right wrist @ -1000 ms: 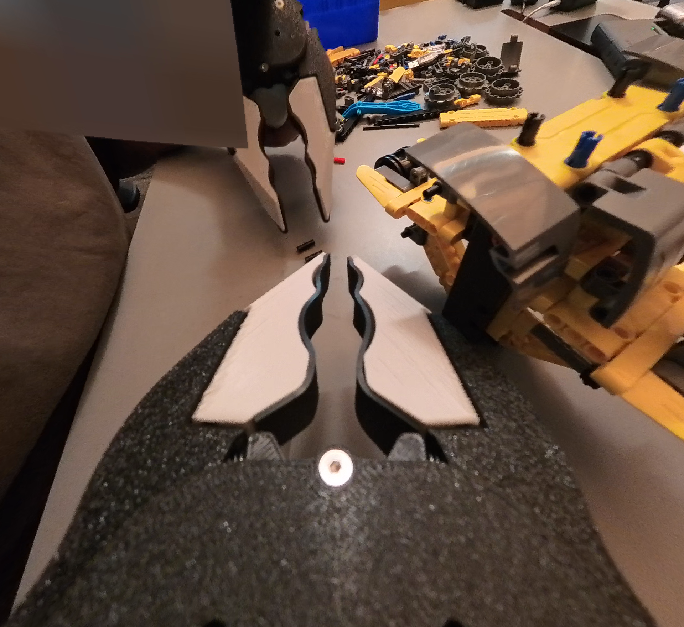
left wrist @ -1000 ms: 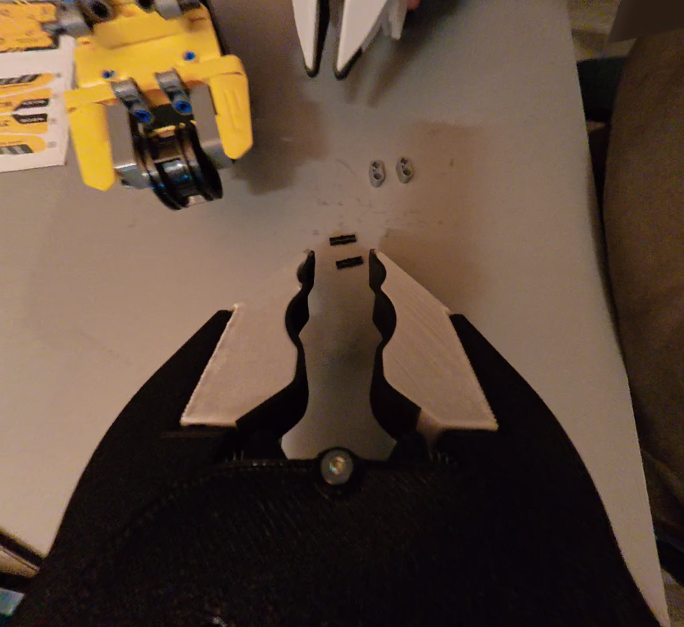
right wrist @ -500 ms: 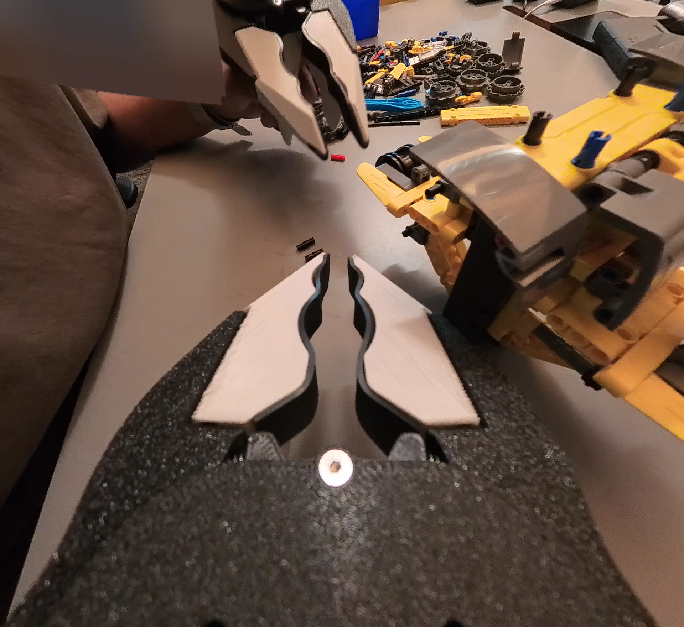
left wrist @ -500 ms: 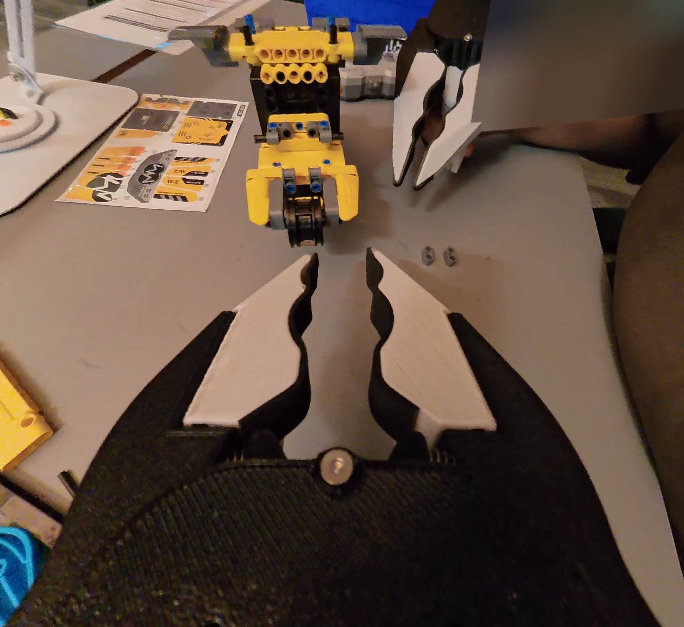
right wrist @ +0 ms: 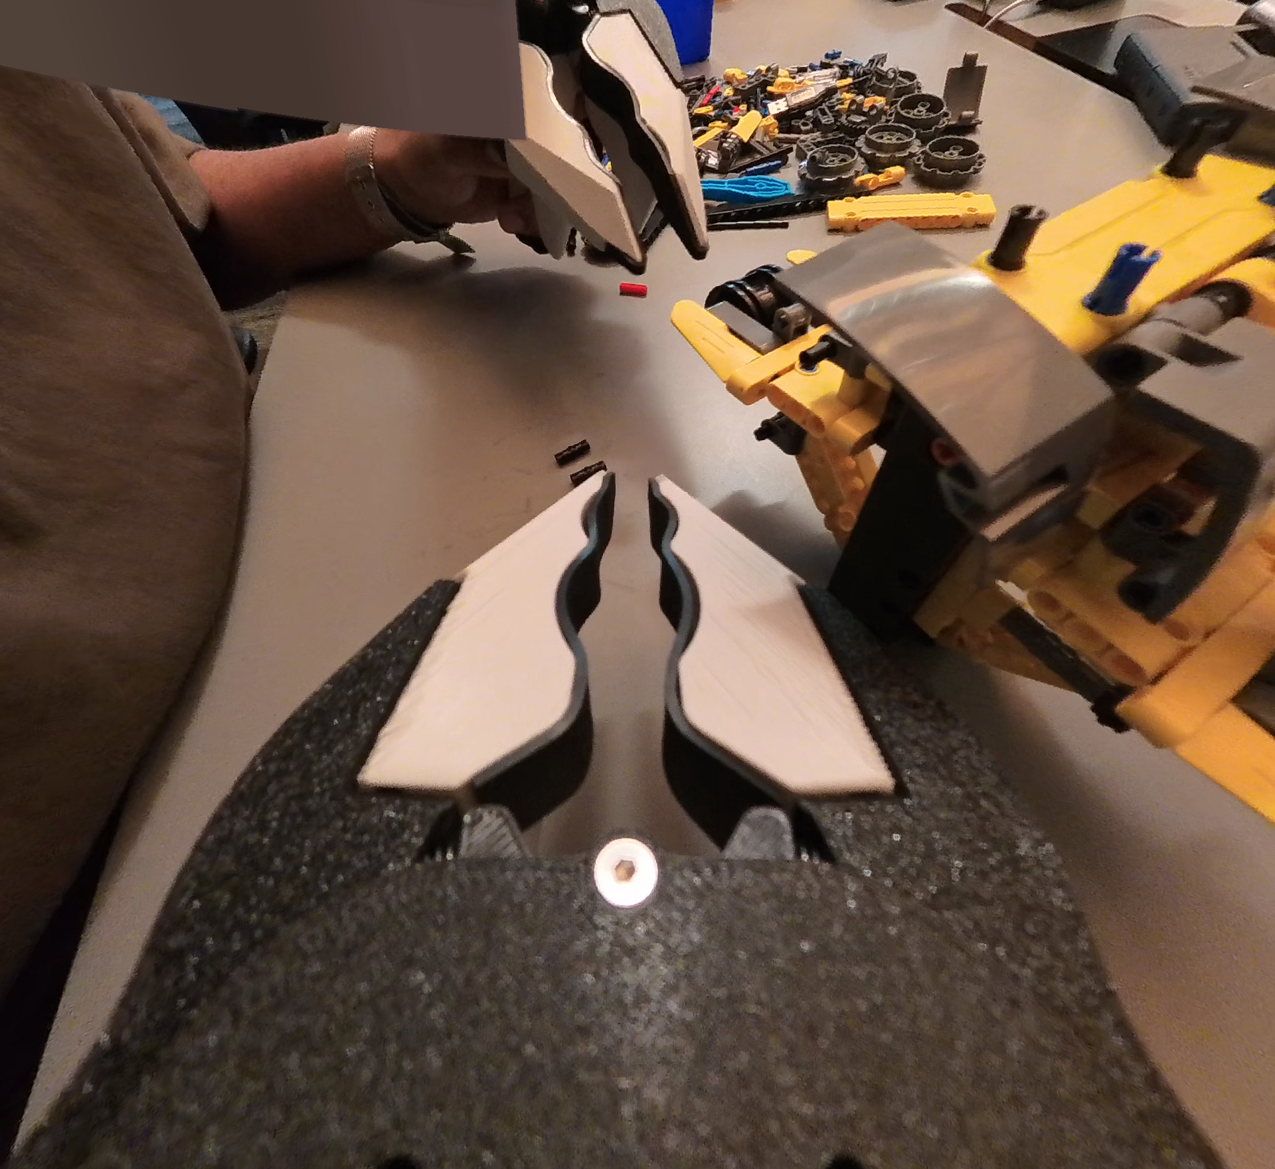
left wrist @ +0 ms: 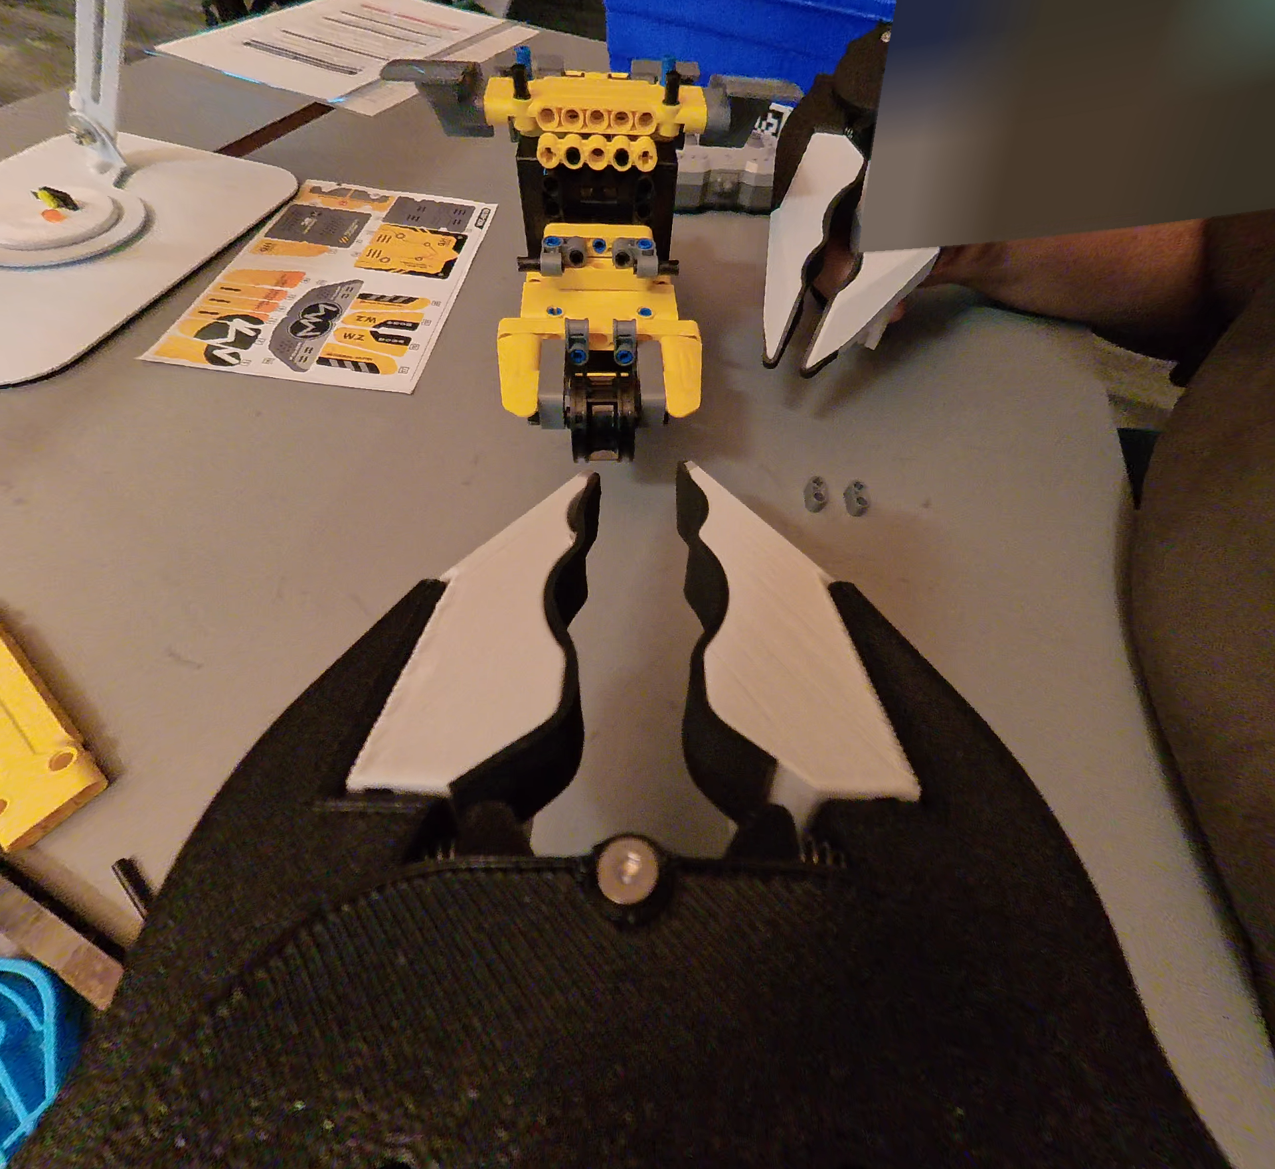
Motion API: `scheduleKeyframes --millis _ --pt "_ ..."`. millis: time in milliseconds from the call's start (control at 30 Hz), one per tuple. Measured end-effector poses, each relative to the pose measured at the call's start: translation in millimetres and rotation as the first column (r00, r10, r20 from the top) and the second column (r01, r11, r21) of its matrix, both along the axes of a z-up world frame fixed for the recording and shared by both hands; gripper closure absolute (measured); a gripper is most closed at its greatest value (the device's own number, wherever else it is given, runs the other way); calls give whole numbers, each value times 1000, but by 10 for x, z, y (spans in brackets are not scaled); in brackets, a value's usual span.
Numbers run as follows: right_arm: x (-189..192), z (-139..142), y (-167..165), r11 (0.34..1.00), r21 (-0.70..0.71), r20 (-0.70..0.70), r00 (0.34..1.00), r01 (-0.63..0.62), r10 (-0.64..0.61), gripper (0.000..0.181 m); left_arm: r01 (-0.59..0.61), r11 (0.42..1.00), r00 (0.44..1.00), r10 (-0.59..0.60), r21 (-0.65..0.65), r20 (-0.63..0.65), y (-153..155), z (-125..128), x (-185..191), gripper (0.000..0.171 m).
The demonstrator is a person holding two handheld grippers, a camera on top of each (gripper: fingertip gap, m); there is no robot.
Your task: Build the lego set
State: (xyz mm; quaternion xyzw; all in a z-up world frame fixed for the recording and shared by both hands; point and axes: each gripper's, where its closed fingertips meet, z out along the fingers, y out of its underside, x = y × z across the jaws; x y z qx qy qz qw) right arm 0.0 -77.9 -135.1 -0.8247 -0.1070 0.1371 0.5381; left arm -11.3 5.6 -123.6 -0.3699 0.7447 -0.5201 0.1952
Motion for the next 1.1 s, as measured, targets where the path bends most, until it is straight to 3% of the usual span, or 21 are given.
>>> scheduleKeyframes --millis 1100 --pt "1 9 -4 1000 -3 -27 1000 -7 7 171 -50 999 999 50 -14 -12 143 -39 67 154"
